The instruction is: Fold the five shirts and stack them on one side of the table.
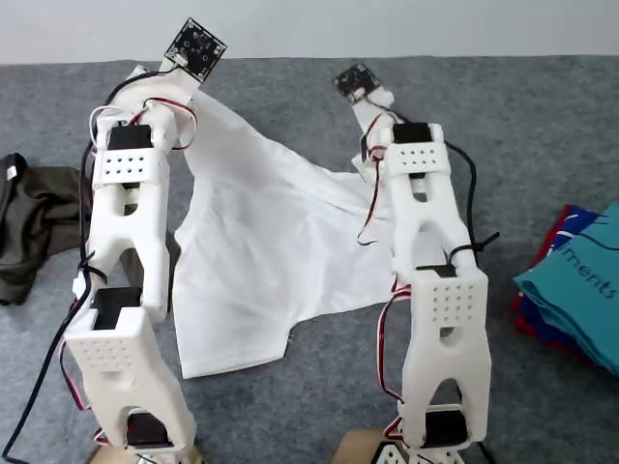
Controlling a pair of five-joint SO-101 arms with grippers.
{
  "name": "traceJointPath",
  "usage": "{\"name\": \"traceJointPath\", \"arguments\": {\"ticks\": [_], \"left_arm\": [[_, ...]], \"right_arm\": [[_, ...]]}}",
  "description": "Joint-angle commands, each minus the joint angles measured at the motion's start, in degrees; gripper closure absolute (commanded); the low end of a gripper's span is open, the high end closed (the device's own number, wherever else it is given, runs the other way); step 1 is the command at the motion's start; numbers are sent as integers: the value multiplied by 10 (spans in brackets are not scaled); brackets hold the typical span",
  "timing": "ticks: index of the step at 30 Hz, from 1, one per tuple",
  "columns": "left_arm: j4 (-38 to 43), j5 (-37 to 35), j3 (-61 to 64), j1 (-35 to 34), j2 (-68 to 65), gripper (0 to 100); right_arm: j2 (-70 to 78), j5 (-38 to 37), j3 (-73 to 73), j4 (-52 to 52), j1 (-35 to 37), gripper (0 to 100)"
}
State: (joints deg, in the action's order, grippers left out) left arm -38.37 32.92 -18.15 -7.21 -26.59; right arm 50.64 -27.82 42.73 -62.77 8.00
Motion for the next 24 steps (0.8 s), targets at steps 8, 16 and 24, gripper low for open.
{"name": "traceJointPath", "arguments": {"ticks": [8, 16, 24], "left_arm": [[-3, -4, -1, 4, 28, 998], [-3, -4, -1, 4, 30, 998], [-3, -4, -1, 4, 28, 998]], "right_arm": [[19, 54, 18, 8, -8, 792], [22, 54, 16, -8, -31, 774], [30, 53, 19, -26, -22, 775]]}}
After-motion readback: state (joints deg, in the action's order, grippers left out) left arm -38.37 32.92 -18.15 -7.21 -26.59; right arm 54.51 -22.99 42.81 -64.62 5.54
